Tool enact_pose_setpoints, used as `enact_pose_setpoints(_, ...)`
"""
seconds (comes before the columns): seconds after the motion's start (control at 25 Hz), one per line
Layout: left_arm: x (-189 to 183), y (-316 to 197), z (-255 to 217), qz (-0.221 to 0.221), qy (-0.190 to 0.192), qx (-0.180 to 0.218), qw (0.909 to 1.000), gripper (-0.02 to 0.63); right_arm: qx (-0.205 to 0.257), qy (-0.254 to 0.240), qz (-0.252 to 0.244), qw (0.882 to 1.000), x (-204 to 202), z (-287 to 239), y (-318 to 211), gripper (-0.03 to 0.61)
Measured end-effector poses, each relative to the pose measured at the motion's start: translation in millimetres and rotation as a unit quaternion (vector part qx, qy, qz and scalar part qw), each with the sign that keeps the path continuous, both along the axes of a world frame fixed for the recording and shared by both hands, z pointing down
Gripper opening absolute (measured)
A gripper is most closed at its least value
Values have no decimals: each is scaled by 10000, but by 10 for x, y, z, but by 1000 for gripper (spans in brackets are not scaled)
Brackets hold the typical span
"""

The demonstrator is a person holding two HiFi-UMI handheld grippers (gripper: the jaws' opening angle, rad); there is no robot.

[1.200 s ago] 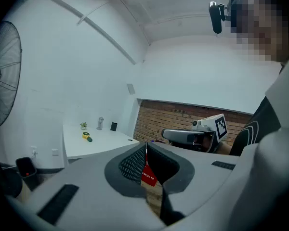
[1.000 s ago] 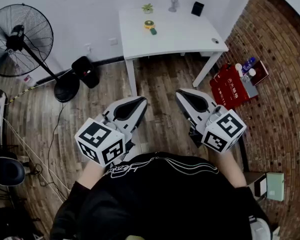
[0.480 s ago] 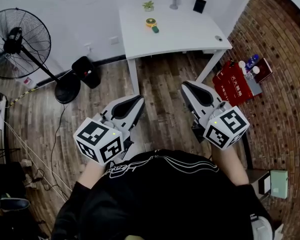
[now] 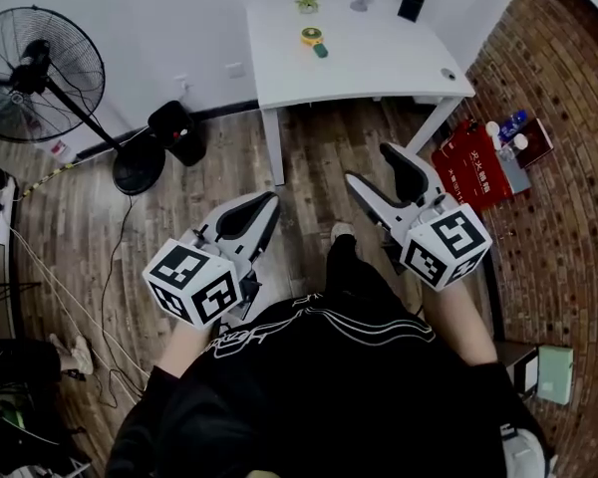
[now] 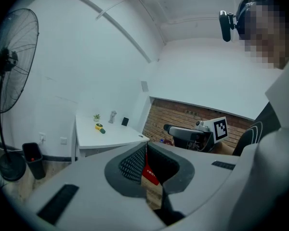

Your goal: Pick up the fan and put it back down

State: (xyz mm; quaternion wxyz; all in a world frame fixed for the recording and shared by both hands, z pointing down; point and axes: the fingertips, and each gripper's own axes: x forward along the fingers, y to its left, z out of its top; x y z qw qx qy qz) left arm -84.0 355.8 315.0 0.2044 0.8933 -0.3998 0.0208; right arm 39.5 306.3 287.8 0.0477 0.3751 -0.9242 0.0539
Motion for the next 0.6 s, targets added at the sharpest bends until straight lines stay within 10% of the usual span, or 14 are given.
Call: enact_pose_setpoints(0.6, 111, -1363, 92, -493, -186, -229, 9984, 34, -141, -117, -320, 9993, 47, 77, -1512, 399)
